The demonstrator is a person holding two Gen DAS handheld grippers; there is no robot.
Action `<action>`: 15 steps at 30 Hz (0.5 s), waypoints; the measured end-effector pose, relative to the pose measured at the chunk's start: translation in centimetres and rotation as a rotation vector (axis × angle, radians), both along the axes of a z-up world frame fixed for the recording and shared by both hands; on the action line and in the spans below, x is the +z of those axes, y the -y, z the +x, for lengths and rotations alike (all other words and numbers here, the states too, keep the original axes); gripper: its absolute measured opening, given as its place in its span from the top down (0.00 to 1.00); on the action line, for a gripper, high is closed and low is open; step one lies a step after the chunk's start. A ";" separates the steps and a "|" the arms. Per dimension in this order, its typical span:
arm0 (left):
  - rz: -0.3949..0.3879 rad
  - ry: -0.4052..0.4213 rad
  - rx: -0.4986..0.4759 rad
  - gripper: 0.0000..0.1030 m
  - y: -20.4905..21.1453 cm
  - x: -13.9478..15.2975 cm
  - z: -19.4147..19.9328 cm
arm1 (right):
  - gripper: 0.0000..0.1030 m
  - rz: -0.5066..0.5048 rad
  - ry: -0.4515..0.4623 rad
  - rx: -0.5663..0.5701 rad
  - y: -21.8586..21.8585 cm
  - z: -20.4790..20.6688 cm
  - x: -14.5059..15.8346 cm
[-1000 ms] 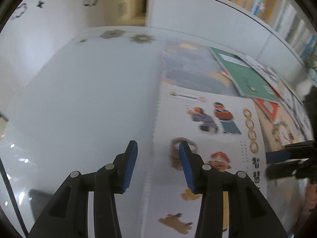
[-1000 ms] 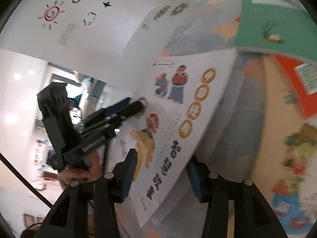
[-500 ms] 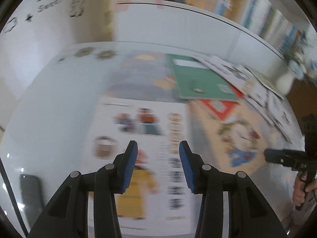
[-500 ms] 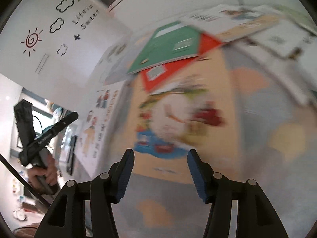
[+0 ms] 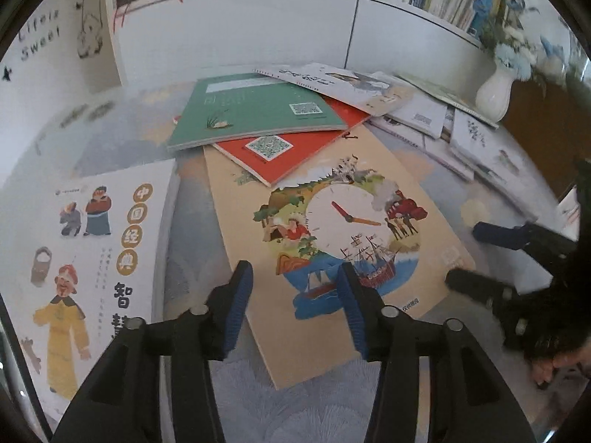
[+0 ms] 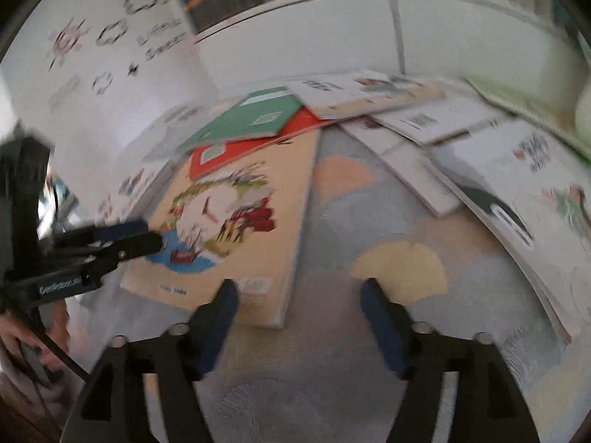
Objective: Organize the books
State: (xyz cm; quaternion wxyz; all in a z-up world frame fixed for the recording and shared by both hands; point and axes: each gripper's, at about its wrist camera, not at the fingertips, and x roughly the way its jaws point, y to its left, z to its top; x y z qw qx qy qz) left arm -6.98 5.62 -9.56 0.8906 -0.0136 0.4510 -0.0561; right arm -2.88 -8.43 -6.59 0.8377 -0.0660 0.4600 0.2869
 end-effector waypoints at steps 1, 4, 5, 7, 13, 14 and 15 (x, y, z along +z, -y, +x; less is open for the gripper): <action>0.024 0.015 -0.008 0.49 0.4 -0.1 -0.2 | 0.23 -0.022 0.019 0.019 -0.6 -0.4 0.1; 0.044 0.044 -0.015 0.45 0.8 -0.2 -0.7 | 0.21 -0.002 0.007 0.055 0.3 -0.5 -0.7; 0.037 0.046 -0.014 0.45 0.7 -0.2 -0.7 | 0.21 0.012 -0.001 0.055 0.5 -0.3 -0.7; 0.029 0.047 -0.014 0.45 0.4 -0.1 -0.8 | 0.21 0.036 -0.012 0.054 0.8 -0.3 -0.9; -0.077 -0.037 0.071 0.33 -2.7 -0.9 0.2 | 0.20 0.050 -0.019 0.058 1.0 -0.3 -0.8; -0.084 -0.037 0.080 0.33 -3.1 -1.0 0.3 | 0.20 0.051 -0.020 0.059 1.0 -0.3 -0.8; -0.072 -0.033 0.081 0.33 -3.0 -1.0 0.3 | 0.20 0.053 -0.020 0.059 1.0 -0.3 -0.8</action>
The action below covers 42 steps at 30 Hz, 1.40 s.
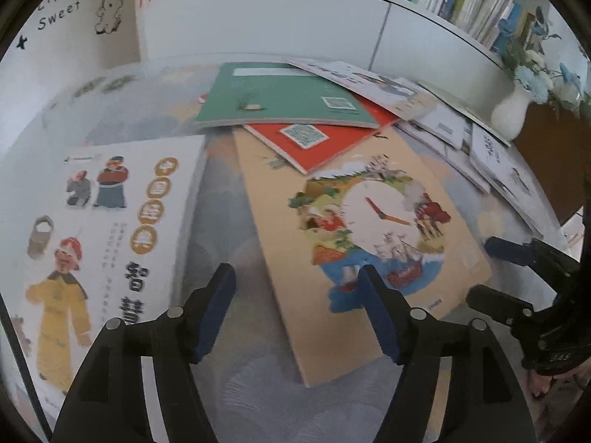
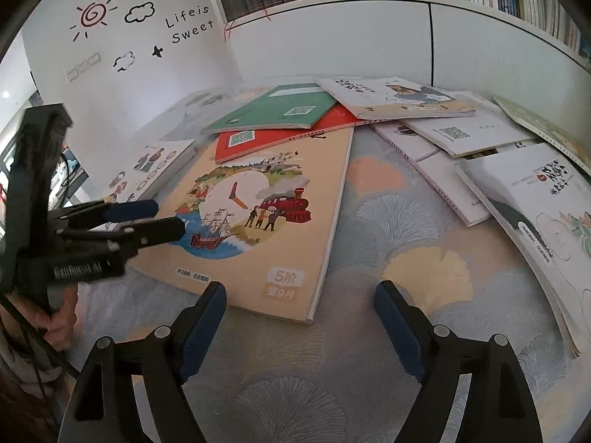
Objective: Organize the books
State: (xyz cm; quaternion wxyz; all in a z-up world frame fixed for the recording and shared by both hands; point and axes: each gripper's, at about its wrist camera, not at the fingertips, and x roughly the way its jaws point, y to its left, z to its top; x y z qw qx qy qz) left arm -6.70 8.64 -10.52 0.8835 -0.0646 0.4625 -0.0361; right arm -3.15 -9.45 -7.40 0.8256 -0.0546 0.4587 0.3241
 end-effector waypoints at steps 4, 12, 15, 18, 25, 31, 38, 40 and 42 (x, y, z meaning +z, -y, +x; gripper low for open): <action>-0.002 0.008 -0.024 0.33 0.6 -0.1 -0.2 | 0.19 0.006 -0.005 0.004 0.0 0.1 0.0; 0.004 0.012 -0.054 0.32 1.2 -0.1 -0.3 | 0.18 0.015 -0.010 0.007 0.0 0.0 0.0; 0.005 0.011 -0.061 0.31 1.4 -0.1 -0.3 | 0.18 0.015 -0.010 0.007 0.0 -0.1 0.0; 0.005 0.011 -0.066 0.30 1.4 -0.2 -0.3 | 0.18 0.017 -0.011 0.006 0.0 -0.1 0.0; 0.004 0.011 -0.068 0.30 1.4 -0.2 -0.2 | 0.18 0.030 -0.018 -0.007 0.0 -0.1 0.0; -0.015 -0.011 -0.106 0.33 1.7 -0.2 0.0 | 0.18 0.071 -0.051 -0.023 -0.1 0.7 0.1; -0.026 -0.058 -0.185 0.44 1.4 0.1 -0.4 | 0.18 0.174 -0.256 0.009 -0.8 2.8 0.2; -0.031 -0.062 -0.204 0.46 1.2 0.2 -0.9 | 0.18 0.170 -0.278 0.004 -0.9 2.5 0.2; -0.031 -0.068 -0.216 0.46 1.0 0.2 -1.9 | 0.18 0.157 -0.298 0.012 -1.2 1.6 0.4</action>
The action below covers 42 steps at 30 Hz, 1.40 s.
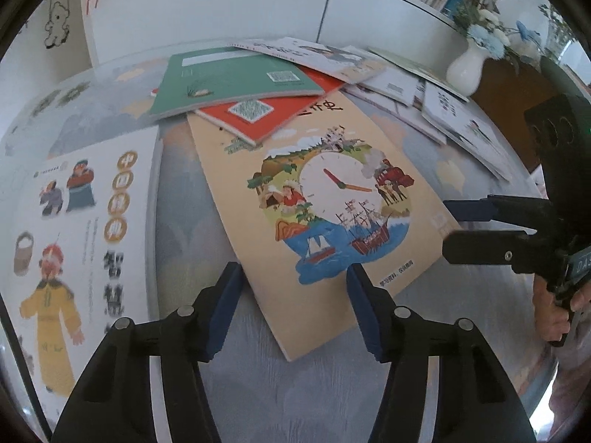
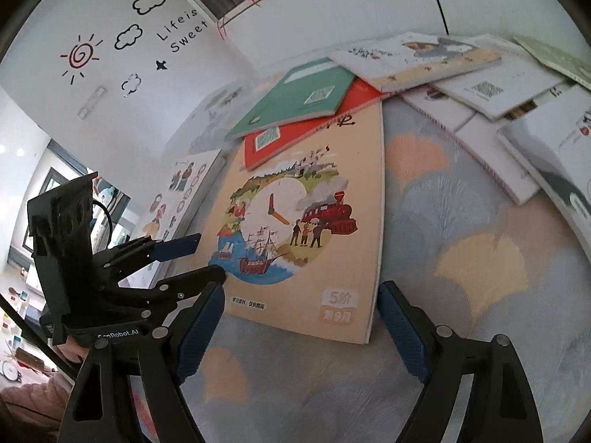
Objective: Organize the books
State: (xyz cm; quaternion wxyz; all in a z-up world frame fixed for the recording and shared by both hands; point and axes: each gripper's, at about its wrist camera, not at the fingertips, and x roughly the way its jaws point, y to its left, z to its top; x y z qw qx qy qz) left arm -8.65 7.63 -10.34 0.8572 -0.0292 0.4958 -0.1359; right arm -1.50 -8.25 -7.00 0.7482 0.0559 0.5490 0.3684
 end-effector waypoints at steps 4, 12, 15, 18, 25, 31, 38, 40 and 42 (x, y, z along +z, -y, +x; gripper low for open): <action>0.018 -0.026 -0.047 0.46 0.1 0.2 -3.2 | 0.18 -0.066 -0.016 0.069 -1.1 -4.0 0.3; -0.038 -0.102 -0.091 0.56 -1.4 0.1 -2.6 | 0.31 -0.037 -0.194 0.127 0.1 -4.6 -0.5; -0.076 -0.127 -0.077 0.58 -2.0 -0.2 -0.7 | 0.32 0.054 -0.308 0.116 0.5 -1.5 -1.7; -0.085 -0.145 -0.100 0.59 -2.2 -0.3 0.1 | 0.37 0.119 -0.368 0.106 0.6 0.7 -2.5; -0.120 -0.175 -0.102 0.62 -2.7 -0.4 1.9 | 0.59 0.099 -0.351 0.125 0.3 2.1 -3.0; -0.221 -0.218 -0.058 0.73 -4.5 -0.9 3.5 | 0.84 0.189 -0.404 0.087 2.0 3.5 -5.0; -0.336 -0.247 0.007 0.78 -5.8 -1.5 5.0 | 0.86 0.216 -0.335 0.111 2.8 2.7 -4.7; -0.333 -0.244 0.027 0.80 -5.8 -1.6 4.8 | 0.86 0.226 -0.328 0.110 2.8 2.4 -4.9; -0.267 -0.224 0.043 0.80 -4.9 -1.1 4.5 | 0.86 0.227 -0.325 0.110 2.3 2.3 -5.1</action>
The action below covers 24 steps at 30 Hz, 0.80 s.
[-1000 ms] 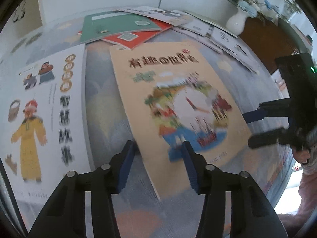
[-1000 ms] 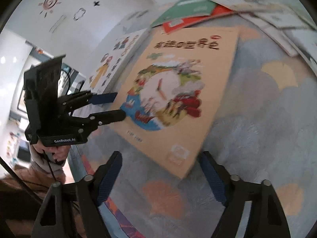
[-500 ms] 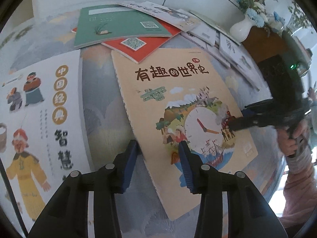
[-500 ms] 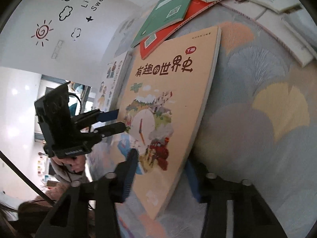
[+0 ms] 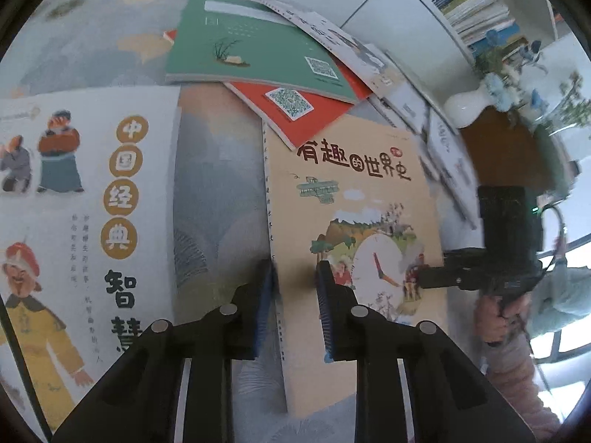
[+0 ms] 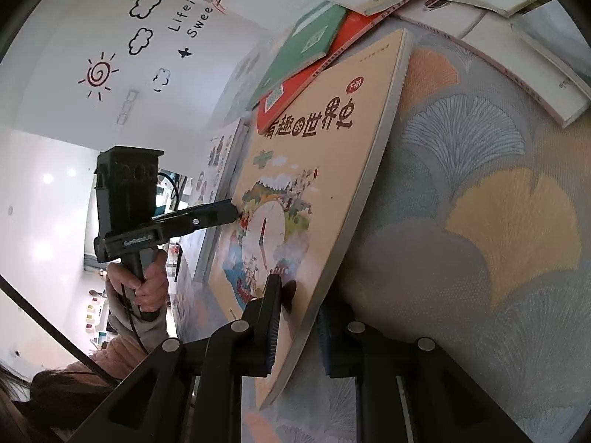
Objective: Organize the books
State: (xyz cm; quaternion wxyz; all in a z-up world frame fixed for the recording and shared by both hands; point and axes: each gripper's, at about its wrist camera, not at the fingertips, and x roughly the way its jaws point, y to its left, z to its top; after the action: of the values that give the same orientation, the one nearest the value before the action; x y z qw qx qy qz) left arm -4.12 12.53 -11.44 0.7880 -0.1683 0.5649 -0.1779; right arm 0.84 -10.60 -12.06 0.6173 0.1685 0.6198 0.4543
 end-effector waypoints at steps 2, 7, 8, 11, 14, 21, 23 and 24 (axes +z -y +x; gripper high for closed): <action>0.083 0.015 0.004 0.76 1.2 0.6 -0.2 | 0.86 -0.005 -0.003 -0.006 -0.2 0.2 0.0; 0.160 0.049 -0.006 0.75 2.1 0.9 -0.7 | 0.83 -0.050 0.032 -0.035 -1.0 -0.2 0.8; 0.159 0.046 -0.004 0.75 2.1 0.9 -0.7 | 0.81 -0.059 0.036 -0.040 -1.0 -0.2 0.9; 0.159 0.038 -0.009 0.75 1.8 1.0 -0.8 | 0.79 -0.114 0.092 -0.038 -1.8 -0.8 1.7; 0.155 0.036 -0.011 0.75 1.8 1.0 -1.0 | 0.78 -0.156 0.110 -0.028 -2.2 -1.0 2.1; 0.140 0.009 -0.024 0.75 1.8 1.0 -1.3 | 0.78 -0.193 0.153 -0.008 -2.9 -1.8 2.7; 0.147 0.009 -0.032 0.75 2.1 1.0 -1.5 | 0.78 -0.202 0.162 -0.004 -3.2 -2.0 2.8; 0.151 0.009 -0.036 0.75 2.2 1.1 -1.7 | 0.78 -0.206 0.166 -0.004 -3.3 -2.2 3.0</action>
State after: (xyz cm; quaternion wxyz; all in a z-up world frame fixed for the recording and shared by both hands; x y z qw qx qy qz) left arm -5.79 10.34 -10.34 0.7976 -0.0976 0.5761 -0.1495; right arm -1.36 -7.28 -9.03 0.6814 0.0675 0.6096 0.3994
